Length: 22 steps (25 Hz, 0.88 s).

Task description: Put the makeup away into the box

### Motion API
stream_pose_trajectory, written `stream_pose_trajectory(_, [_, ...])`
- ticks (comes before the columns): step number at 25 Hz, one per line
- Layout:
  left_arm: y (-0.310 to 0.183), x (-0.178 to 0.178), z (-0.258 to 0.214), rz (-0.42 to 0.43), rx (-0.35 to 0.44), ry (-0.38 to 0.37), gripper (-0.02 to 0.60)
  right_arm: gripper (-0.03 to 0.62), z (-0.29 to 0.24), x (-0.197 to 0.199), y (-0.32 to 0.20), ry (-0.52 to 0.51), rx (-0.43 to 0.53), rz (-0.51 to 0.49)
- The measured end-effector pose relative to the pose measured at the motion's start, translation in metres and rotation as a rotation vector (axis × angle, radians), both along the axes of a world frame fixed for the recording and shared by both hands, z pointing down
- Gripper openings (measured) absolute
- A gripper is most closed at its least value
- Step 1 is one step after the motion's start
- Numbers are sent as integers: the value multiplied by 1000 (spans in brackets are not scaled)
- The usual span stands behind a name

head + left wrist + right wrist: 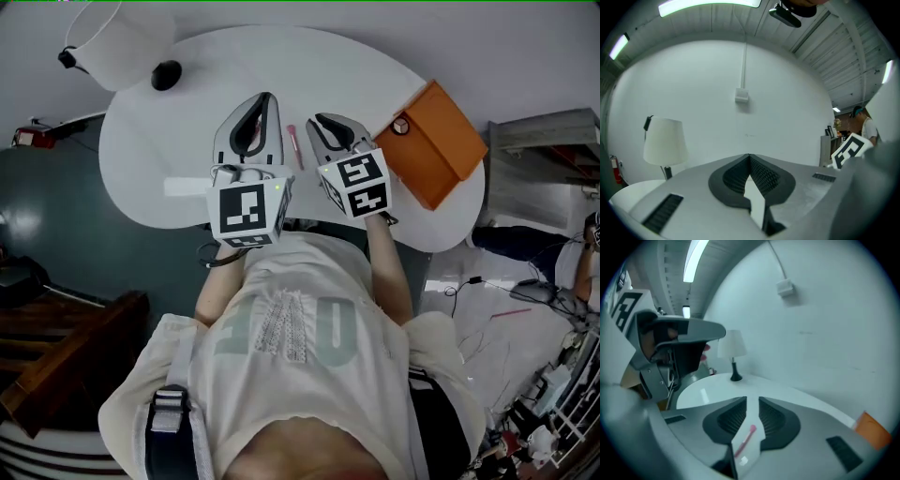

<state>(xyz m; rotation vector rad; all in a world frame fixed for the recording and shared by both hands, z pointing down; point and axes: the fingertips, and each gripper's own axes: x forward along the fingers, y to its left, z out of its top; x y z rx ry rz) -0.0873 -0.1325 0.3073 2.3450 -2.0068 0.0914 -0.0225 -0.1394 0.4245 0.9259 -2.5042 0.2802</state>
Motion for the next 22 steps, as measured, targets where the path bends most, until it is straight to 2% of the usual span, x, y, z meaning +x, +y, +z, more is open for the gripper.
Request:
stream_pose_trajectory(1, [5,-14,1,-37,-1,7,6,97,10,-18,5,22,-34,-66])
stream_pose_trajectory(4, [19,-52,3,-142,0,12,6,168,37,-62,16,85,-80,-207])
stream_pose_trajectory(7, [31,-81,8,-220,-5,32,6,319,66,-94,16,138,-106,-297])
stream_pose_trajectory(9, [39,-96,10,-267,-8,46,6,361,93,-107,15,213,-129,-347])
stream_pose_trajectory(12, [46,-117,14,-334,-15,58,6,373,130,-121,13,350,-169,-437])
stream_pose_trajectory(15, [56,-139,23,-390,-31,78,6,373,160,-136,9,451,-191,-477])
stream_pose_trajectory(22, [87,-176,43,-501,-58,123,6,373,186,-149,5,526,-296,-447])
